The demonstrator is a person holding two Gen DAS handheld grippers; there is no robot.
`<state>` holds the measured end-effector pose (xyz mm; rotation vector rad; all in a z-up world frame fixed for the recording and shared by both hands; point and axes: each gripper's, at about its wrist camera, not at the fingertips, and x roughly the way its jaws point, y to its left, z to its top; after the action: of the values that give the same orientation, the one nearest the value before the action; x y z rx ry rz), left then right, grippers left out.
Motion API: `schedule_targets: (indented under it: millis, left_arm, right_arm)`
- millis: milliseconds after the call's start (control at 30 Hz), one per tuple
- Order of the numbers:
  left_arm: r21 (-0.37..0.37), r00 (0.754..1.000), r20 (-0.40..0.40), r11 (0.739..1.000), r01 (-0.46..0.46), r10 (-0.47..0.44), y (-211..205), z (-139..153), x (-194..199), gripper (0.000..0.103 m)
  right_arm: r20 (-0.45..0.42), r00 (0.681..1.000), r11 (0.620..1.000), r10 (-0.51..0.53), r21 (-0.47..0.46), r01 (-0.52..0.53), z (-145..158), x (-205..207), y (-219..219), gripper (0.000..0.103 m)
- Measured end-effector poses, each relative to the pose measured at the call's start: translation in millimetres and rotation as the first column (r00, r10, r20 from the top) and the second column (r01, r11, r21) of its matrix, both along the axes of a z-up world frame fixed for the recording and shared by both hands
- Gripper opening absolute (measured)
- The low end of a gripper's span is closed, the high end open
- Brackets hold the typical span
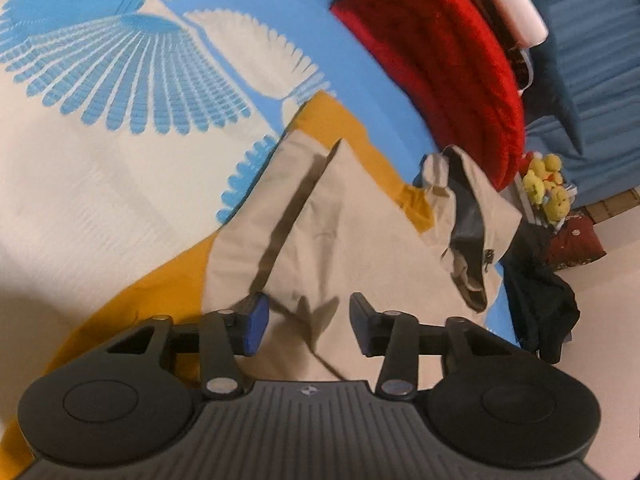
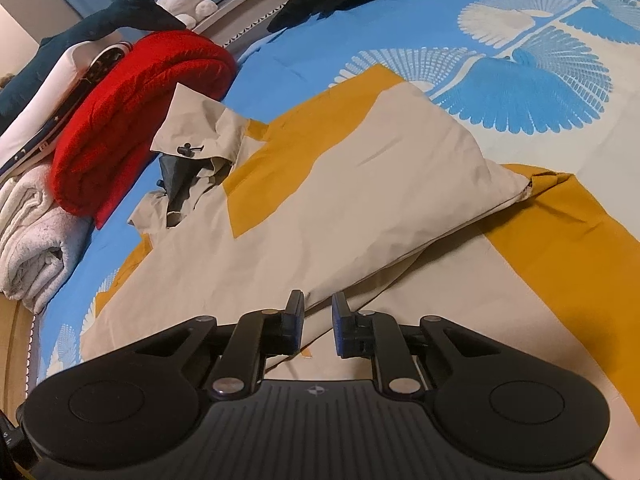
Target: Fold large clothes
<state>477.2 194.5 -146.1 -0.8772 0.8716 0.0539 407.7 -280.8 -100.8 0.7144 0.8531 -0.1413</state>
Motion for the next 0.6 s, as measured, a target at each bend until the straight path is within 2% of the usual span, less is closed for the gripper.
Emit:
schedule_targets:
  millis: [33,67,167,333,367,433,500,533,600]
  left_arm:
    - [0.013,1.000,0.016,1.000,0.003,-0.003,-0.7,1.1,-0.8,0.008]
    - [0.030,1.000,0.025,1.000,0.006,-0.006,-1.2,3.9,-1.7,0.003]
    - [0.059,0.998,0.065,0.998,0.018,-0.022,-7.9,26.5,-3.0,0.003]
    - [0.109,0.983,0.164,0.992,0.067,-0.085,-23.4,79.0,-29.1,0.002]
    - [0.125,0.981,0.169,0.990,0.071,-0.091,-24.5,83.6,-33.7,0.003]
    - [0.212,0.985,0.135,0.974,0.074,-0.104,-27.6,84.4,-33.1,0.007]
    - [0.342,0.994,0.065,0.937,0.066,-0.093,-30.1,78.3,-27.5,0.010]
    - [0.445,0.996,0.046,0.895,0.044,-0.071,-34.1,78.8,-26.3,0.010]
    - [0.576,0.990,0.101,0.817,0.027,-0.103,-47.0,89.9,-28.4,0.010]
  right_arm:
    - [-0.004,1.000,1.000,-0.004,0.006,0.004,-1.0,0.4,-0.7,0.017]
    - [-0.008,1.000,1.000,-0.007,0.013,0.007,-1.6,0.7,-0.8,0.017]
    - [-0.004,1.000,1.000,-0.004,0.013,0.004,-1.2,0.7,0.8,0.017]
    - [0.017,1.000,1.000,-0.010,0.005,0.010,1.0,-1.0,-1.9,0.017]
    - [0.024,1.000,1.000,-0.012,0.005,0.012,1.7,-1.3,-2.9,0.017]
    - [0.033,0.999,1.000,-0.015,0.000,0.015,2.9,-1.4,-5.4,0.017]
    - [0.036,0.999,1.000,-0.026,-0.004,0.026,3.0,-1.6,-8.0,0.017]
    - [0.036,0.999,1.000,-0.031,-0.003,0.031,3.0,-1.3,-9.6,0.017]
    - [0.048,0.998,0.999,-0.039,0.002,0.039,3.7,-0.7,-13.1,0.017]
